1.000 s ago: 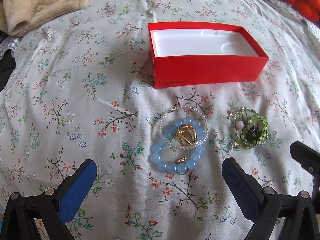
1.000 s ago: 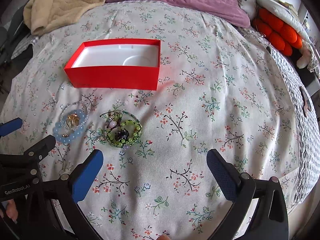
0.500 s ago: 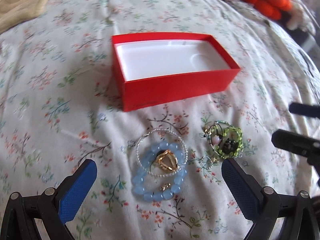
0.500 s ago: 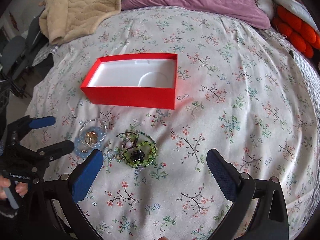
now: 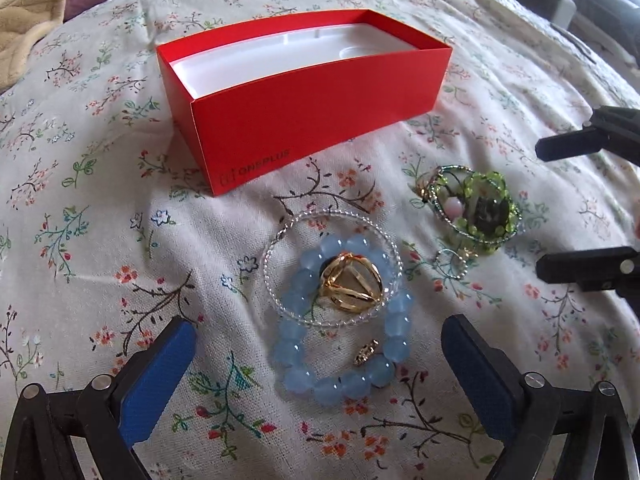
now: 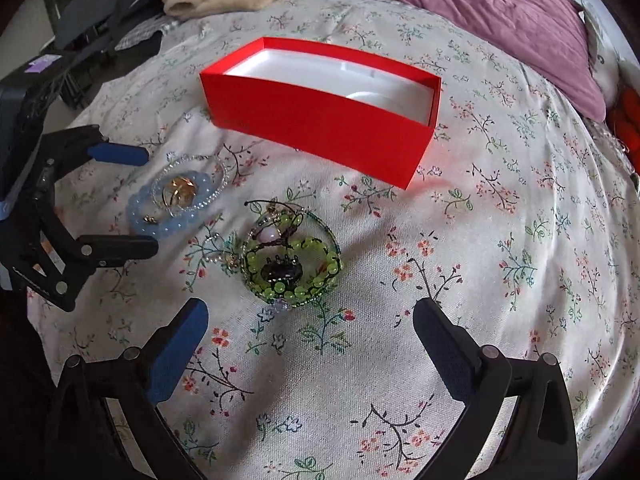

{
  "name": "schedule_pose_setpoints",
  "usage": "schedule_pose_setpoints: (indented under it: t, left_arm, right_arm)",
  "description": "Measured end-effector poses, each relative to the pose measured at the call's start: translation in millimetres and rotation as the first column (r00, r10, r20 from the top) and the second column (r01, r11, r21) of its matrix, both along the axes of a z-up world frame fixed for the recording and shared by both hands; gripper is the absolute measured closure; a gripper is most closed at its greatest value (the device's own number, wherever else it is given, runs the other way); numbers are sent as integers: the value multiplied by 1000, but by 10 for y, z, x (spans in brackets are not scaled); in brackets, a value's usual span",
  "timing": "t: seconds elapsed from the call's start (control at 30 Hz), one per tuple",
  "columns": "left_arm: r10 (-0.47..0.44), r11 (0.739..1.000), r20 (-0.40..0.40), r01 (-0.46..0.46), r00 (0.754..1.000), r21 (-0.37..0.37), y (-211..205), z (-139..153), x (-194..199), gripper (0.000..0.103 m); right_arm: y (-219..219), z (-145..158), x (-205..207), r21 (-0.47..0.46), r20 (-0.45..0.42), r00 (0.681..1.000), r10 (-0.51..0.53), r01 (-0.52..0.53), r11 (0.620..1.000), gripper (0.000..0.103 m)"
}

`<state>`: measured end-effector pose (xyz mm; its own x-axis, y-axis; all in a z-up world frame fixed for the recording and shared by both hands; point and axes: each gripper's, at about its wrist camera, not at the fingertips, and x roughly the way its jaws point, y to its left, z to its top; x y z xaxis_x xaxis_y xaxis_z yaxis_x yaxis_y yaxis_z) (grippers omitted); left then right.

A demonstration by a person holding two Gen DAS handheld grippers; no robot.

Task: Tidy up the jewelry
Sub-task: 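Grasp the clear beaded bracelet with the left tool while the right tool grasps the thin multicolour bracelet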

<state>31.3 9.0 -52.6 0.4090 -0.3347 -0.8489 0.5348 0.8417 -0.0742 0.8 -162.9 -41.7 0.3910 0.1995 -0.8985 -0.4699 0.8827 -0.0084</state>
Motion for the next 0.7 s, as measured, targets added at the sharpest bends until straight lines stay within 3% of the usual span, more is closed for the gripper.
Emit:
schedule_pose_setpoints:
  t: [0.43,0.7]
  left_arm:
    - [8,1000,31,-9,999,26,-101,-70,93,17]
    - [-4,1000,18,4,1000,8,-156,-31,134,38]
  right_arm:
    - [227,-169,243,-63,2,1000,-24,24,998,16]
    - [329,-144,329,-53,9,999,-36,37,998,41]
